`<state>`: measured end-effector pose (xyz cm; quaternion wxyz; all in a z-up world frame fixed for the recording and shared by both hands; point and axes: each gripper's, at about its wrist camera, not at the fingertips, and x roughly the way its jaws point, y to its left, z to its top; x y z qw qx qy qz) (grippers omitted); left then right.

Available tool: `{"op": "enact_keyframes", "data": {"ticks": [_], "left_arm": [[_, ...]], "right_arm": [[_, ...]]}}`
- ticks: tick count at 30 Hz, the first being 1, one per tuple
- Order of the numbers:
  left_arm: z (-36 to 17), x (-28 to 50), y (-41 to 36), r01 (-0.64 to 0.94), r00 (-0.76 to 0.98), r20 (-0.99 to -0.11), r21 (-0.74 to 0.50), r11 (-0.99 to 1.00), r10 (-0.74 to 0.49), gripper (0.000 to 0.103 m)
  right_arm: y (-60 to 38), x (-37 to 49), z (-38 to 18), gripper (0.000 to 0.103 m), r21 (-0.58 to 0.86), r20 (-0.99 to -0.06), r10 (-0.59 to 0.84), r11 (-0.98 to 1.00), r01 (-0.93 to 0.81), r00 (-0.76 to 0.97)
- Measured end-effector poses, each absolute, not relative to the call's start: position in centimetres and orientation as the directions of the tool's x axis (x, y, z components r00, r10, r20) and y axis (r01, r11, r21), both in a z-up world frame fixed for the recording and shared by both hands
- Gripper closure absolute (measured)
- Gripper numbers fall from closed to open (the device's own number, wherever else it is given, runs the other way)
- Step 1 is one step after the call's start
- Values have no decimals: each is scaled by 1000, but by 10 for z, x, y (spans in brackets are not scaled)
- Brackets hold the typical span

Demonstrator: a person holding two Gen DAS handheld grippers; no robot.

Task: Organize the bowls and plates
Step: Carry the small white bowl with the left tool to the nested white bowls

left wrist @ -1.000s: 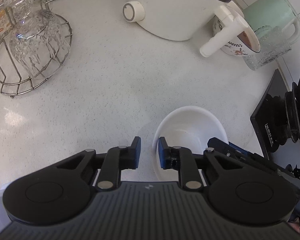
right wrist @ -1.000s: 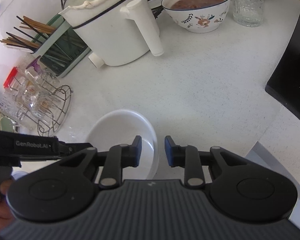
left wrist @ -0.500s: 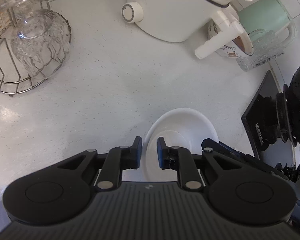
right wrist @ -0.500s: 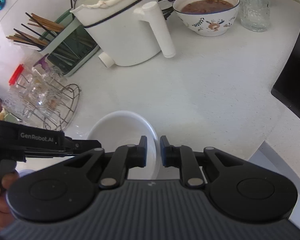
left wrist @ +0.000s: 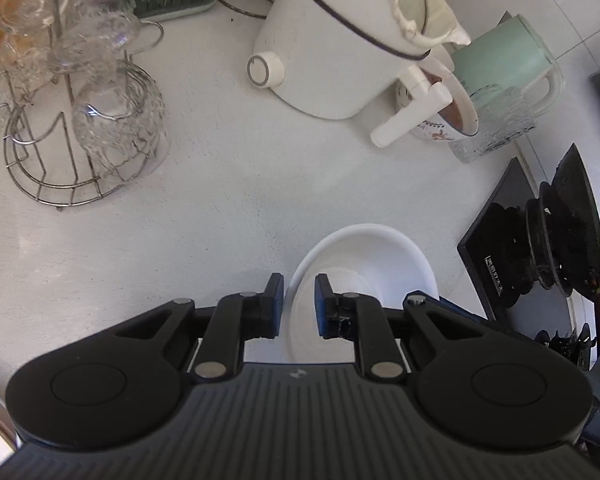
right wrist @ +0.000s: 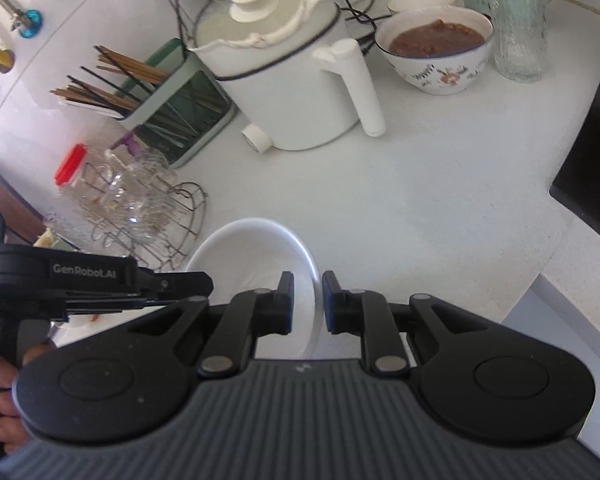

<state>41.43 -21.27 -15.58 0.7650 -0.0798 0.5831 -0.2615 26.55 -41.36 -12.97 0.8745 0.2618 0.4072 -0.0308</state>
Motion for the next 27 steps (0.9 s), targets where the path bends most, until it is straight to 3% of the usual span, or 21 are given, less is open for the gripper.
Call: {"op": "enact_keyframes", "data": {"ticks": [27], "left_arm": [[-101, 383, -105, 260, 279, -791, -484, 836, -545, 84]], "right_arm": [[-345, 262, -80, 84, 450, -689, 248, 883, 133, 681]]}}
